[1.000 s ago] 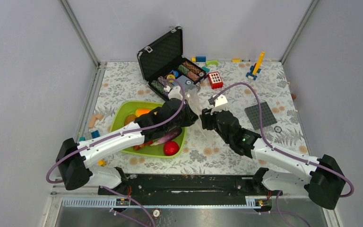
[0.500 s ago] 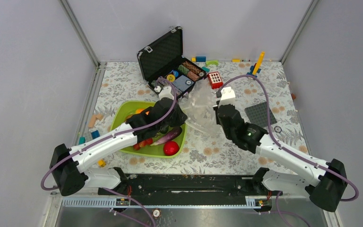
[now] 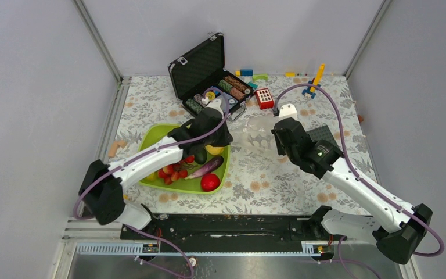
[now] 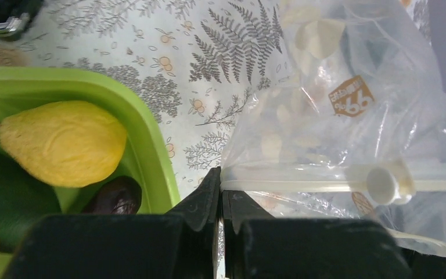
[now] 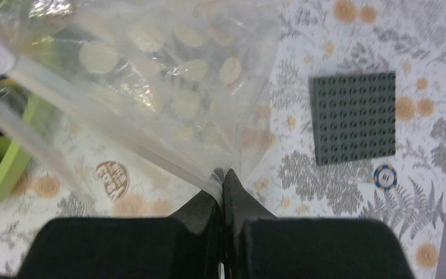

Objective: Place the food in the zip-top bag and seal the zipper
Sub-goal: Open the zipper of the food storage bag at the center of the board, then pick up the fake fruit from the bin.

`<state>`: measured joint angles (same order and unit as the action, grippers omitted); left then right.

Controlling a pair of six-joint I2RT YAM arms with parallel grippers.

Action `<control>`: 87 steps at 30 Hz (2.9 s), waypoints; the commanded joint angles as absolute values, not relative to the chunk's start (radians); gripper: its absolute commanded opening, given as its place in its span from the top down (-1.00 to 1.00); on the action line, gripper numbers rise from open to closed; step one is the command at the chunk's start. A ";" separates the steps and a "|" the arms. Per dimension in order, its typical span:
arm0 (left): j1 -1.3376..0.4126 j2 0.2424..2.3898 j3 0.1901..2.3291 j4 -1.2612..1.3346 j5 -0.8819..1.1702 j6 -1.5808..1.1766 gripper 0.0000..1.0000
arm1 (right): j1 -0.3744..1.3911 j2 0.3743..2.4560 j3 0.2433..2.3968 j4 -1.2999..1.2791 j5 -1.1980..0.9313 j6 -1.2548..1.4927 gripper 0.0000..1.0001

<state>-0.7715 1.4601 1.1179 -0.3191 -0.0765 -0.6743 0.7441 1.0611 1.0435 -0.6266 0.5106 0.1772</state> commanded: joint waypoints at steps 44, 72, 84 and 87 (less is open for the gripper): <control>-0.769 1.152 0.854 -0.529 -0.084 -0.652 -0.98 | 0.655 1.293 1.136 -0.778 0.416 0.485 1.00; -0.772 1.314 0.778 -0.525 0.115 -0.658 -0.36 | 0.637 1.277 1.066 -0.693 0.378 0.470 1.00; -0.795 1.386 0.810 -0.581 0.143 -0.627 -0.21 | 0.637 1.271 1.064 -0.692 0.413 0.476 1.00; -0.798 1.386 0.823 -0.605 0.118 -0.626 0.05 | 0.636 1.265 1.062 -0.692 0.421 0.477 1.00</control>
<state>-0.7776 1.3556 0.8143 -0.5335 0.1013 -0.6506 0.6437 1.2915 1.0660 -0.7044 0.3817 0.4660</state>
